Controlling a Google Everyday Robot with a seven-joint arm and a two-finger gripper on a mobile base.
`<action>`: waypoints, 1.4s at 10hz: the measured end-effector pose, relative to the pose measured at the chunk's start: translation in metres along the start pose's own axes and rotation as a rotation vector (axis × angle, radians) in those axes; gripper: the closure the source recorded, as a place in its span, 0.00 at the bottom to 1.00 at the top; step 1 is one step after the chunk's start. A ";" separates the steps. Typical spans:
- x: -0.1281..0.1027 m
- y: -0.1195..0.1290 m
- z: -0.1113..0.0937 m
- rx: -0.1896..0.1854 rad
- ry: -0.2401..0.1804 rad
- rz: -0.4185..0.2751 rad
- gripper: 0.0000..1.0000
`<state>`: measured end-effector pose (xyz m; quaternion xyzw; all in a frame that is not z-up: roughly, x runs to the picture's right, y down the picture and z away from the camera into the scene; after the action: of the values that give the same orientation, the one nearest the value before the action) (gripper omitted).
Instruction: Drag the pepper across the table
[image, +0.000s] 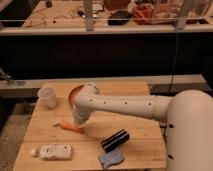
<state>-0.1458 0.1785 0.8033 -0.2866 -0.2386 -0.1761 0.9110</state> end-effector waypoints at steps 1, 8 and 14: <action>0.001 -0.001 -0.001 0.000 -0.003 -0.007 0.20; 0.001 -0.001 -0.003 0.018 -0.005 -0.036 0.20; -0.002 -0.002 -0.002 -0.016 0.087 -0.063 0.20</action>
<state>-0.1472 0.1760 0.8016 -0.2782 -0.2064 -0.2188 0.9122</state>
